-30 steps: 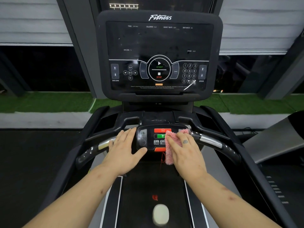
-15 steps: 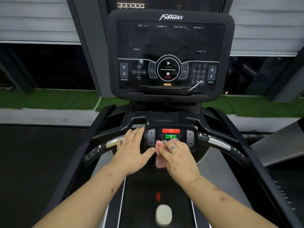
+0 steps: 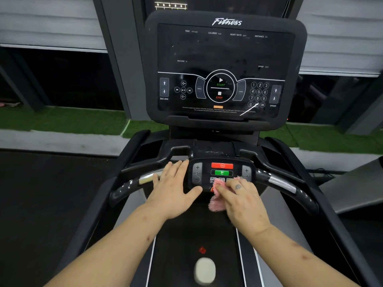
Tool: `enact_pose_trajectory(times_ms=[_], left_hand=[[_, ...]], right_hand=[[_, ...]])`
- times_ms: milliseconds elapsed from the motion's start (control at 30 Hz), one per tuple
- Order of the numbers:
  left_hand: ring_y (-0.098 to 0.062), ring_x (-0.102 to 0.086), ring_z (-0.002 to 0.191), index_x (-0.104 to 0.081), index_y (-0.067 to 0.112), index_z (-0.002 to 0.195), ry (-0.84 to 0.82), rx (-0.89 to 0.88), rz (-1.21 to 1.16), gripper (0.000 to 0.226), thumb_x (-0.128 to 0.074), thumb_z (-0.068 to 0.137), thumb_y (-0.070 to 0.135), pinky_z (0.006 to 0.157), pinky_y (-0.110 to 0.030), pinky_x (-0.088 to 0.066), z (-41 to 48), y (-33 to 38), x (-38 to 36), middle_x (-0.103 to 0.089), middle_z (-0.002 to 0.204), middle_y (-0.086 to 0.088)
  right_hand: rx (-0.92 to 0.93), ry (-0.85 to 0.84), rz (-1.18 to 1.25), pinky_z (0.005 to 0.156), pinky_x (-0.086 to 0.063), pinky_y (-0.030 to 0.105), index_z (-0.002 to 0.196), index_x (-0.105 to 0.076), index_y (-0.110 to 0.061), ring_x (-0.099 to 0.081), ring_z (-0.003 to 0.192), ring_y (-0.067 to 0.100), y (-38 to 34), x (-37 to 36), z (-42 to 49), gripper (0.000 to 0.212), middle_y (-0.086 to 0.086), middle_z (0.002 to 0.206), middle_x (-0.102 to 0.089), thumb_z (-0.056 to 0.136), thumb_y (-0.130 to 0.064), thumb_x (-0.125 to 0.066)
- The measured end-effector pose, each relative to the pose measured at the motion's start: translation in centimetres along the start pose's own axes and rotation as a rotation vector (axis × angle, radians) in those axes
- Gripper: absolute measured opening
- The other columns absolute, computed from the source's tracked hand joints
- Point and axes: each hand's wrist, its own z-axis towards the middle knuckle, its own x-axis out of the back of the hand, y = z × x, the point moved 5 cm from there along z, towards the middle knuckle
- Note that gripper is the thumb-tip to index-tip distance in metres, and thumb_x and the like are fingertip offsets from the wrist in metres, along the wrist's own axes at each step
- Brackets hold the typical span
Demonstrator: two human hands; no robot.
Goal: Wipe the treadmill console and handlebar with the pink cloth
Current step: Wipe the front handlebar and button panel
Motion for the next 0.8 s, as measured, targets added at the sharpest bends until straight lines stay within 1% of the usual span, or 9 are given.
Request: enact_pose_trajectory(times_ms=[100, 200, 267, 367, 433, 500, 567, 667, 800], left_hand=[[-0.013, 0.012, 0.158, 0.003, 0.037, 0.164, 0.005, 0.003, 0.0, 0.092, -0.044, 0.094, 0.073, 0.128, -0.057, -0.003, 0.1, 0.0, -0.1, -0.001, 0.173, 0.011], [-0.013, 0.011, 0.159, 0.001, 0.036, 0.164, 0.011, 0.002, -0.005, 0.092, -0.043, 0.093, 0.074, 0.128, -0.056, -0.003, 0.1, 0.0, -0.2, -0.002, 0.173, 0.01], [-0.012, 0.011, 0.158, 0.001, 0.036, 0.164, 0.016, 0.002, -0.004, 0.092, -0.043, 0.093, 0.074, 0.128, -0.056, -0.003, 0.1, -0.1, -0.2, -0.002, 0.173, 0.01], [-0.012, 0.012, 0.158, 0.002, 0.037, 0.165, 0.009, 0.002, -0.003, 0.091, -0.044, 0.094, 0.072, 0.128, -0.056, -0.003, 0.0, -0.1, -0.1, -0.001, 0.173, 0.011], [-0.012, 0.012, 0.158, 0.002, 0.037, 0.165, -0.003, 0.0, -0.012, 0.091, -0.045, 0.095, 0.072, 0.128, -0.056, -0.002, 0.0, 0.0, -0.1, 0.0, 0.173, 0.011], [-0.012, 0.012, 0.158, 0.003, 0.037, 0.165, -0.007, 0.0, -0.008, 0.091, -0.045, 0.095, 0.071, 0.128, -0.056, -0.002, 0.0, 0.0, 0.0, 0.0, 0.173, 0.011], [-0.013, 0.012, 0.158, 0.003, 0.037, 0.164, -0.005, 0.005, 0.002, 0.091, -0.046, 0.095, 0.071, 0.128, -0.055, -0.001, 0.0, 0.0, 0.0, 0.001, 0.173, 0.011], [-0.012, 0.013, 0.158, 0.004, 0.037, 0.164, -0.01, 0.009, -0.003, 0.091, -0.046, 0.095, 0.071, 0.128, -0.056, -0.001, 0.0, 0.2, 0.0, 0.001, 0.173, 0.011], [-0.012, 0.014, 0.158, 0.004, 0.037, 0.164, -0.012, 0.007, -0.003, 0.092, -0.045, 0.095, 0.072, 0.128, -0.056, -0.001, 0.0, 0.0, -0.1, 0.002, 0.173, 0.012]], right_hand=[[0.053, -0.006, 0.016, 0.082, -0.054, 0.047, 0.117, -0.077, -0.017, -0.061, 0.1, 0.031, -1.8, 0.1, 0.9, 0.052, 0.007, 0.109, -0.068, 0.067, -0.009, -0.09], [0.084, -0.058, 0.018, 0.087, -0.055, 0.046, 0.115, -0.078, -0.019, -0.064, 0.105, 0.03, -2.9, -0.2, 1.5, 0.055, 0.005, 0.11, -0.07, 0.063, -0.015, -0.094], [0.101, -0.073, 0.023, 0.088, -0.054, 0.044, 0.117, -0.077, -0.019, -0.063, 0.105, 0.029, -2.9, -0.3, 1.5, 0.053, 0.004, 0.11, -0.07, 0.066, -0.016, -0.092], [0.165, -0.096, 0.012, 0.084, -0.053, 0.042, 0.116, -0.075, -0.022, -0.061, 0.1, 0.026, -2.2, 0.0, 1.7, 0.046, 0.002, 0.108, -0.067, 0.072, -0.018, -0.086], [0.149, -0.091, -0.004, 0.081, -0.054, 0.042, 0.112, -0.076, -0.023, -0.061, 0.097, 0.026, -0.9, 0.5, 2.2, 0.044, 0.002, 0.106, -0.067, 0.07, -0.019, -0.087], [0.095, -0.077, -0.002, 0.082, -0.056, 0.044, 0.109, -0.078, -0.022, -0.064, 0.096, 0.027, 0.5, 1.1, 2.7, 0.045, 0.004, 0.106, -0.069, 0.066, -0.017, -0.09], [0.075, -0.064, -0.009, 0.083, -0.056, 0.044, 0.108, -0.079, -0.021, -0.064, 0.095, 0.028, 1.0, 1.4, 2.8, 0.043, 0.005, 0.107, -0.07, 0.067, -0.014, -0.09], [0.104, -0.036, -0.001, 0.079, -0.055, 0.043, 0.106, -0.079, -0.02, -0.062, 0.094, 0.026, 0.1, 1.2, 2.7, 0.037, 0.003, 0.105, -0.069, 0.071, -0.013, -0.087], [0.14, -0.081, 0.018, 0.079, -0.053, 0.042, 0.11, -0.076, -0.021, -0.062, 0.095, 0.025, -1.7, 0.6, 2.7, 0.038, 0.002, 0.105, -0.068, 0.073, -0.017, -0.085]])
